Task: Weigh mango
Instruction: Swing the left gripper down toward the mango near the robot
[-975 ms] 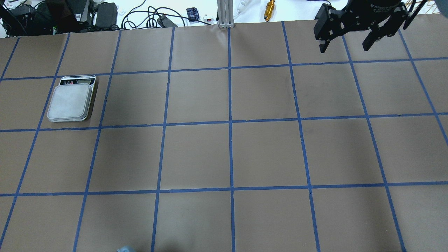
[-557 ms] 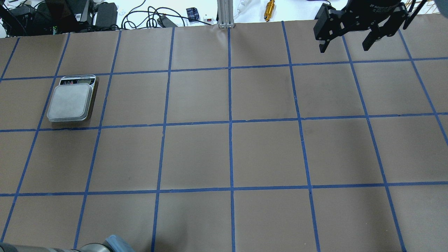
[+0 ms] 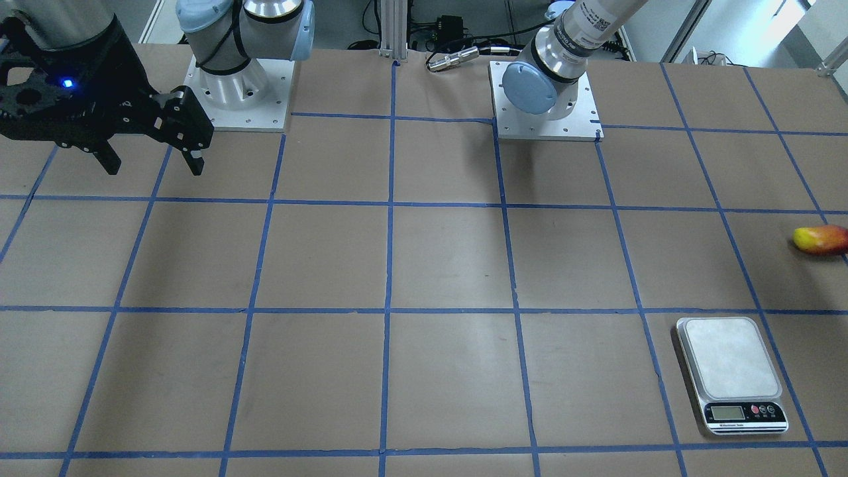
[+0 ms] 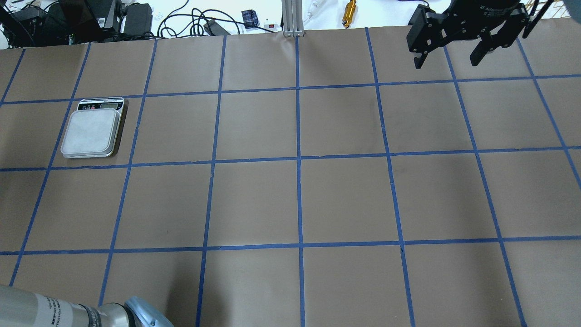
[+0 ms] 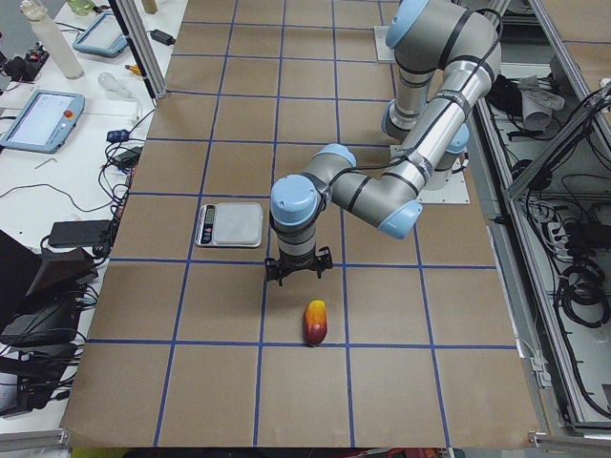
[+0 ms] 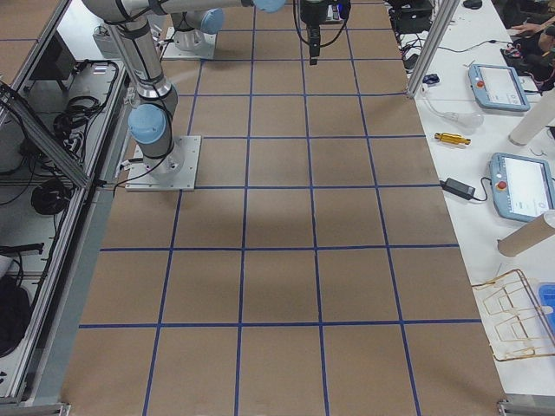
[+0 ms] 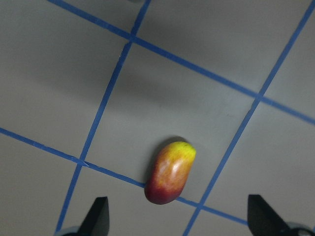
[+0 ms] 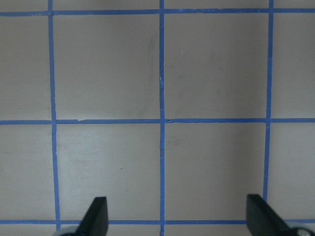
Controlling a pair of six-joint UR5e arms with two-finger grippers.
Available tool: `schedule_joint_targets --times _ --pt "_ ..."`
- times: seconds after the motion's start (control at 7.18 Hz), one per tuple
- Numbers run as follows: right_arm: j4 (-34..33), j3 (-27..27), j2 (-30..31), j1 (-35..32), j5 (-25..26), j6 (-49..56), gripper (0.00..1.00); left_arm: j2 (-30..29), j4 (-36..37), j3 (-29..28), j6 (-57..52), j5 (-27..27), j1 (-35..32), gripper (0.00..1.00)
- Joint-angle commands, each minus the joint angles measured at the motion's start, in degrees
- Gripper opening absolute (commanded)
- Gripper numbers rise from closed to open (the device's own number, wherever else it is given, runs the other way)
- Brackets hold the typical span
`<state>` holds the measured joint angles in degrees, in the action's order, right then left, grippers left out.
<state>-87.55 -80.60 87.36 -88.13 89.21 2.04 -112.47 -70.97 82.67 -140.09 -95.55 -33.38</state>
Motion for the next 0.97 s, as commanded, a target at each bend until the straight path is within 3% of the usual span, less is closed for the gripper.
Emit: schedule_joint_targets --times 0.0,0.84 --pt "0.02 0.00 0.09 0.07 0.00 -0.02 1.00 -4.75 4.06 0.12 -11.66 0.80 1.65 1.00" --pt "0.02 0.00 0.09 -0.02 0.00 -0.02 1.00 -11.18 4.08 0.30 -14.93 0.19 3.50 1.00"
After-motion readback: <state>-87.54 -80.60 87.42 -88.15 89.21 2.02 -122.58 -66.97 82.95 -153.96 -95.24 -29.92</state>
